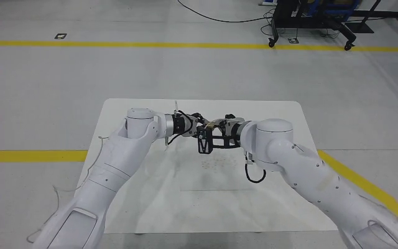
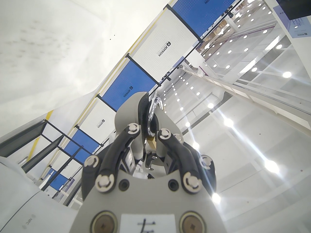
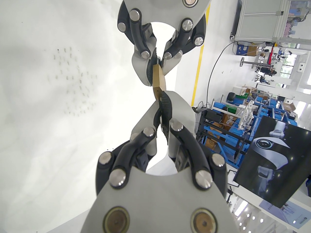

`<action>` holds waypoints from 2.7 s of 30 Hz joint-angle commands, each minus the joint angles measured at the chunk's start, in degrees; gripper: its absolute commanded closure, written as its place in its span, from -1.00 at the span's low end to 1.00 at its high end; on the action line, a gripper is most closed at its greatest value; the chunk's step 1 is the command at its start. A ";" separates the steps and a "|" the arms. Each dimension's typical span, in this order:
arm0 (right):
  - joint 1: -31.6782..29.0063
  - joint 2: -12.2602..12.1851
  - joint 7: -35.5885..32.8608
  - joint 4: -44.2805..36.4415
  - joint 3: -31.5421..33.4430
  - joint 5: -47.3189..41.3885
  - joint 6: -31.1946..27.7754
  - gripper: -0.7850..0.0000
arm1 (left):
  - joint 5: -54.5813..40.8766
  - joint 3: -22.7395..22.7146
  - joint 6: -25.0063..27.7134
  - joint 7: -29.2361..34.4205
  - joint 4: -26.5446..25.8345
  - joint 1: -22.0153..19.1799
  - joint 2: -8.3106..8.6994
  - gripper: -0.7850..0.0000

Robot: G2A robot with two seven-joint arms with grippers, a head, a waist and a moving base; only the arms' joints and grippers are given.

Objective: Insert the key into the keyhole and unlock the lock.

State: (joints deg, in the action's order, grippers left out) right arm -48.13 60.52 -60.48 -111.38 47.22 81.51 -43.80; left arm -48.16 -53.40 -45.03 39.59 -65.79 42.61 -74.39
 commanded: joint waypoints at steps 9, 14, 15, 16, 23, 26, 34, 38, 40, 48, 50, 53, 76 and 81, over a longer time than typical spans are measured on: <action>0.21 -0.27 0.30 -0.07 0.24 -0.88 -0.30 0.43 | -0.09 0.10 -0.14 0.04 0.34 -0.29 0.01 1.00; 0.23 -0.36 0.34 -0.12 1.07 -2.30 -0.34 0.22 | -0.17 0.10 -0.16 -0.01 0.52 -0.33 0.02 1.00; 0.15 -0.38 0.42 -0.14 1.38 -2.81 -0.31 0.15 | -0.20 0.07 -0.08 -0.02 0.61 -0.34 0.02 1.00; 0.01 -0.40 0.96 -0.14 1.84 -3.79 -0.15 0.06 | -0.23 0.01 0.01 -0.03 0.72 -0.36 0.03 1.00; -2.12 -1.20 5.57 0.61 7.38 -13.38 -1.12 0.23 | 0.02 -0.35 0.70 0.14 1.49 -0.40 0.18 1.00; -3.45 -1.80 8.33 1.38 10.84 -19.14 -2.42 0.28 | 0.06 -0.41 0.88 0.24 1.57 -0.39 0.22 1.00; -8.21 -3.69 13.34 2.33 19.81 -32.32 -6.43 1.00 | 0.60 -0.75 1.68 1.21 2.03 -0.06 0.50 1.00; -10.60 -4.61 13.86 4.84 22.28 -41.33 -9.53 1.00 | 1.16 -0.76 2.73 2.63 1.66 0.19 0.68 1.00; -10.67 -5.08 12.26 6.16 22.75 -44.06 -11.12 1.00 | 1.54 -0.66 3.34 3.94 1.66 0.37 0.80 1.00; -11.31 -5.02 13.53 6.75 22.51 -45.49 -10.36 1.00 | 2.60 -0.11 4.04 6.22 1.45 0.60 1.01 1.00; -11.90 -5.17 12.64 9.20 21.45 -49.02 -9.60 1.00 | 3.08 0.05 4.56 6.84 1.42 0.61 1.08 1.00; -11.15 -5.52 8.87 12.25 19.45 -58.31 -8.83 1.00 | 3.17 -0.08 5.31 7.26 1.47 0.70 1.16 1.00; -2.94 -7.81 6.67 23.31 10.28 -75.81 -6.67 1.00 | 7.27 0.55 4.94 12.33 -2.36 1.80 2.43 1.00; -1.73 -7.83 7.36 24.70 8.87 -76.10 -7.36 1.00 | 7.43 0.63 4.67 12.48 -2.91 1.89 2.58 1.00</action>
State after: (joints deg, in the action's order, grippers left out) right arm -49.98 52.69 -53.22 -86.89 56.28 5.48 -51.06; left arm -40.77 -52.80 -40.34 52.03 -68.63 44.49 -71.83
